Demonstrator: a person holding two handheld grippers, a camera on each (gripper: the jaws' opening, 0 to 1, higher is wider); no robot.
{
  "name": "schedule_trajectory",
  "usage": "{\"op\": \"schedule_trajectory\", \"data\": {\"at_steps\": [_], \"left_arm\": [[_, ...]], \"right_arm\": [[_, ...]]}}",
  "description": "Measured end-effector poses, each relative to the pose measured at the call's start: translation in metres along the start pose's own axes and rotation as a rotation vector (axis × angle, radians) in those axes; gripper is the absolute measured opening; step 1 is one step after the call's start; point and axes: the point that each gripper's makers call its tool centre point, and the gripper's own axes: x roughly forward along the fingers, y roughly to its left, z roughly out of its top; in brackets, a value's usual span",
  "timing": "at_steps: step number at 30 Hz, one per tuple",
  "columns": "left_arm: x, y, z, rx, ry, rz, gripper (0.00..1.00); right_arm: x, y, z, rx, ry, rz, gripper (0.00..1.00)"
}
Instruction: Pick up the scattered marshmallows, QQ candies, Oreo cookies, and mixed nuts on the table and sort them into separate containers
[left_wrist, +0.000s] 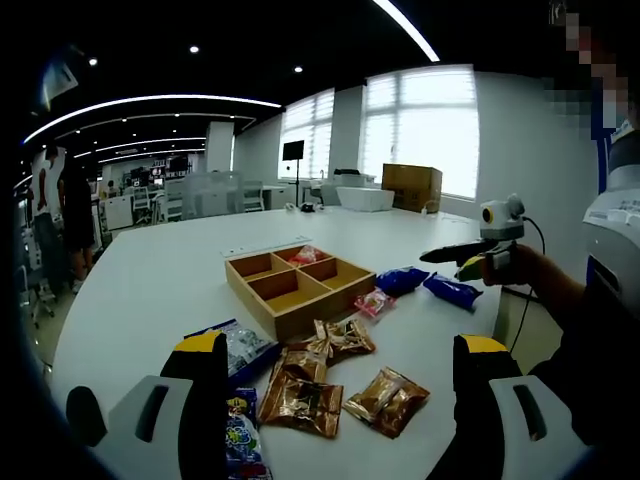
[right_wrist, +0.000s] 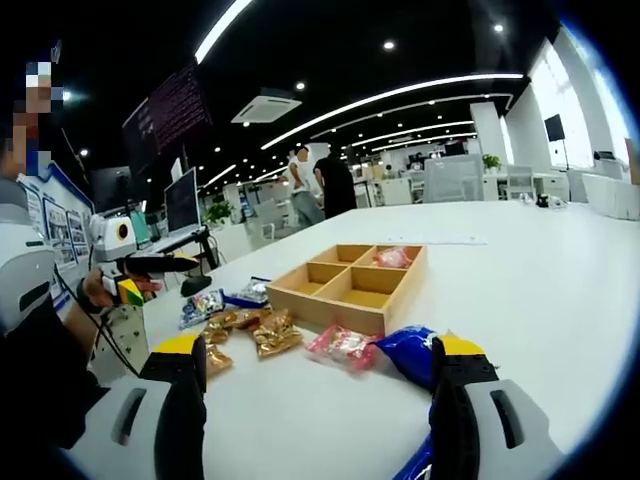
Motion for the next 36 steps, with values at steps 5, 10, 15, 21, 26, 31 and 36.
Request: {"op": "schedule_trajectory", "data": {"at_steps": [5, 10, 15, 21, 26, 31, 36], "left_arm": [[0.000, 0.000, 0.002, 0.004, -0.005, 0.002, 0.97], [0.000, -0.002, 0.003, 0.001, -0.010, -0.001, 0.97], [0.001, -0.002, 0.001, -0.001, -0.005, -0.001, 0.97], [0.002, -0.001, 0.000, -0.001, -0.005, -0.002, 0.97], [0.003, 0.000, -0.001, -0.006, -0.006, -0.001, 0.97], [0.002, 0.001, -0.002, -0.009, -0.005, -0.002, 0.97], [0.002, 0.003, -0.002, -0.008, -0.004, 0.004, 0.97]], "right_arm": [[0.006, 0.005, -0.005, -0.035, 0.032, 0.017, 0.87], [0.013, 0.012, -0.006, -0.051, 0.047, 0.045, 0.88], [0.019, 0.017, -0.008, -0.062, 0.061, 0.066, 0.87], [0.027, 0.021, -0.013, -0.062, 0.077, 0.090, 0.87], [0.035, 0.025, -0.017, -0.065, 0.097, 0.109, 0.87], [0.041, 0.029, -0.021, -0.066, 0.110, 0.126, 0.87], [0.048, 0.031, -0.022, -0.074, 0.124, 0.135, 0.87]]}}
